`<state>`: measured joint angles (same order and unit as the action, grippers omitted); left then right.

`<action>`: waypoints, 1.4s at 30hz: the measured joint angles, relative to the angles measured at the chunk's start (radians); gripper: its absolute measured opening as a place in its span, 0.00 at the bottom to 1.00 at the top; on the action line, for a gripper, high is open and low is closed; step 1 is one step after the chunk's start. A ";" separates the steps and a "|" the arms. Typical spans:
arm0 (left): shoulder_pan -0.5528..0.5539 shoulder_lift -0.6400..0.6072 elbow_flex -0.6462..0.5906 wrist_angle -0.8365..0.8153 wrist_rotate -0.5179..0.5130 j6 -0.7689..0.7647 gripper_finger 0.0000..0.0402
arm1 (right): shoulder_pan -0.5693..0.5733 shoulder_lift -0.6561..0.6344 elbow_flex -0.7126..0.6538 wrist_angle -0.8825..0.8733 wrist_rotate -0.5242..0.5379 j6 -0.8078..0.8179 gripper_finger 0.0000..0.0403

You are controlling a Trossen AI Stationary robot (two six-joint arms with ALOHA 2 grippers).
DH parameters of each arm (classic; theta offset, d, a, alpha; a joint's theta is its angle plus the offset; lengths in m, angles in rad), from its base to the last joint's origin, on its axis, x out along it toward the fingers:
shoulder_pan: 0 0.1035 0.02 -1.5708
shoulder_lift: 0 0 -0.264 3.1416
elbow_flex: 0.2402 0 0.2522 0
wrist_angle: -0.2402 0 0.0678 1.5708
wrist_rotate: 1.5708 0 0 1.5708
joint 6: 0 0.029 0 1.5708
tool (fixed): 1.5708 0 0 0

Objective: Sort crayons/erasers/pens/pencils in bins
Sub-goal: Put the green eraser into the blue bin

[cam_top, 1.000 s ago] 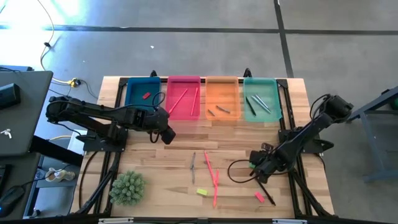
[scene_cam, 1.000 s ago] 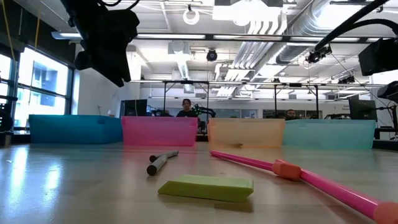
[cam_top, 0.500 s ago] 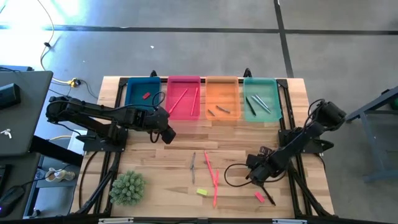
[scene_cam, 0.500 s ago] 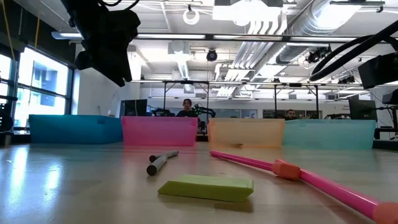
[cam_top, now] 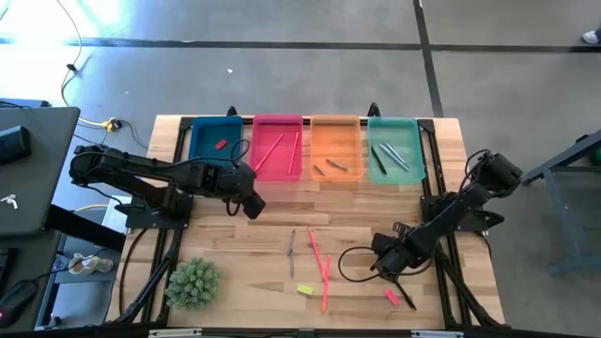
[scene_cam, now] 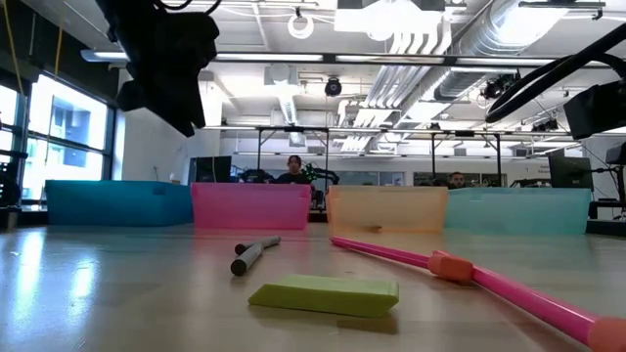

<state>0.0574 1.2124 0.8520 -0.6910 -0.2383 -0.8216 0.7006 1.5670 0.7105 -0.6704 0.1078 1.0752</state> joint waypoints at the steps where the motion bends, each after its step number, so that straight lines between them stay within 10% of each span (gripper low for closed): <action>1: 0.000 0.000 0.000 0.000 0.024 -0.008 0.34 | 0.000 -0.001 0.000 0.002 0.000 0.000 0.15; 29: 0.001 0.000 0.000 0.020 0.178 -0.167 0.53 | -0.033 -0.045 0.129 0.072 0.129 -0.077 0.14; 42: -0.006 0.000 0.000 0.335 0.194 -0.303 0.56 | -0.163 -0.047 0.312 0.084 0.257 -0.363 0.14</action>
<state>0.0509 1.2121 0.8520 -0.3556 -0.0441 -1.1250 0.5379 1.5204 1.0230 -0.5861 0.3645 0.7124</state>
